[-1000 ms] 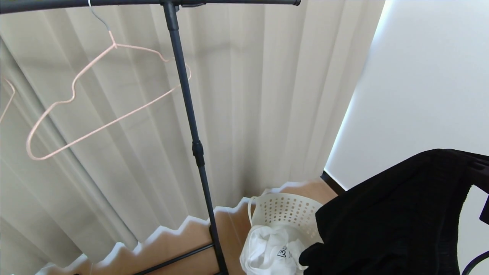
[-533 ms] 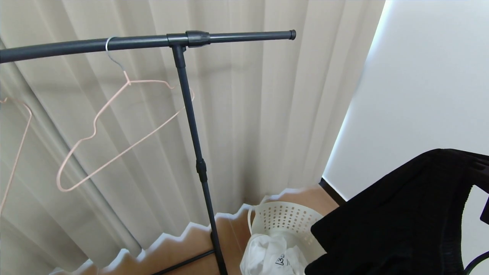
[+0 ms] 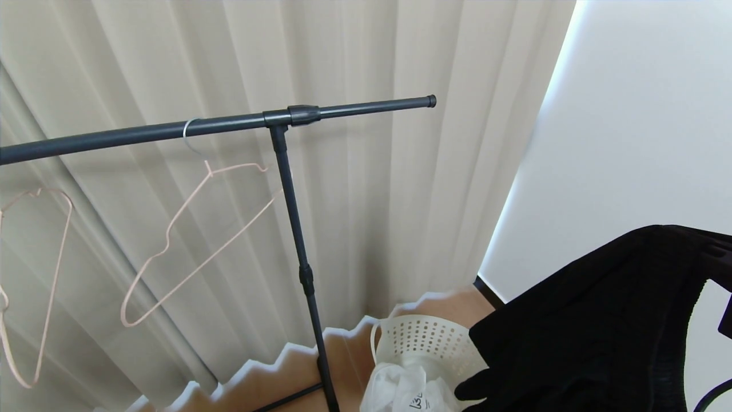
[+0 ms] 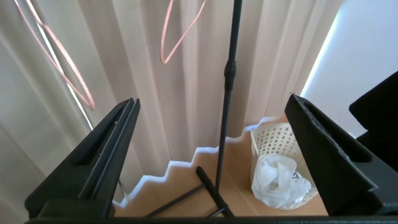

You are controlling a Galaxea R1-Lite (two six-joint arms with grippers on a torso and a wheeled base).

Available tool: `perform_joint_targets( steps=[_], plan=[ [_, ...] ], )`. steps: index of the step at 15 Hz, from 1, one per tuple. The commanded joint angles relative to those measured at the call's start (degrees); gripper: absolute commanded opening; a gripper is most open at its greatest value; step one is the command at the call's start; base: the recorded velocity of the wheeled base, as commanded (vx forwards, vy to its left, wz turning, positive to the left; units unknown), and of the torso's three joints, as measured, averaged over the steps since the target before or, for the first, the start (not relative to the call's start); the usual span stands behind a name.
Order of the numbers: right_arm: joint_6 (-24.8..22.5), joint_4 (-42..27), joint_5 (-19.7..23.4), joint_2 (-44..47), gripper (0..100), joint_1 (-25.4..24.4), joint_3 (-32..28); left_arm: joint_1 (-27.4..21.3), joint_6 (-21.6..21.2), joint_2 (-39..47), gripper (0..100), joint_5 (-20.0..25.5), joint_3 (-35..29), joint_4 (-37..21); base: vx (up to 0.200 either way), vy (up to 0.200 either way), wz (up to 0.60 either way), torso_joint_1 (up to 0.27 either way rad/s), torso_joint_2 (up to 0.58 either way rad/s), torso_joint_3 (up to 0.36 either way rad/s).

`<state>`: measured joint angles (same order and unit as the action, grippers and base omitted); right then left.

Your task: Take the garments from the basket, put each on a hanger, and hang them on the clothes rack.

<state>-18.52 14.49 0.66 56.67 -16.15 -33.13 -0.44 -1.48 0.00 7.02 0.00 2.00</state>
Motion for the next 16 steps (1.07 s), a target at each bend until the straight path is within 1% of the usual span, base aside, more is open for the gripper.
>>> perform_joint_targets(
  steps=[1, 6, 16],
  plan=[
    [-0.03, 0.01, 0.04, 0.10, 0, -0.02, 0.00, 0.00, -0.02, 0.00, 100, 0.01, 0.00, 0.02, 0.000, 0.000, 0.00, 0.237, -0.56, -0.320],
    [-0.03, 0.01, 0.04, -0.16, 0, -0.02, 0.00, 0.00, 0.07, 0.00, 100, -0.08, 0.00, 0.02, 0.000, 0.000, 0.00, 0.182, -0.42, -0.244],
    [-0.55, -0.08, 0.13, -0.16, 0, -0.02, 0.18, 0.00, 0.07, 0.00, 100, -0.08, 0.00, 0.02, 0.000, 0.000, 0.00, 0.160, -0.36, -0.197]
  ],
)
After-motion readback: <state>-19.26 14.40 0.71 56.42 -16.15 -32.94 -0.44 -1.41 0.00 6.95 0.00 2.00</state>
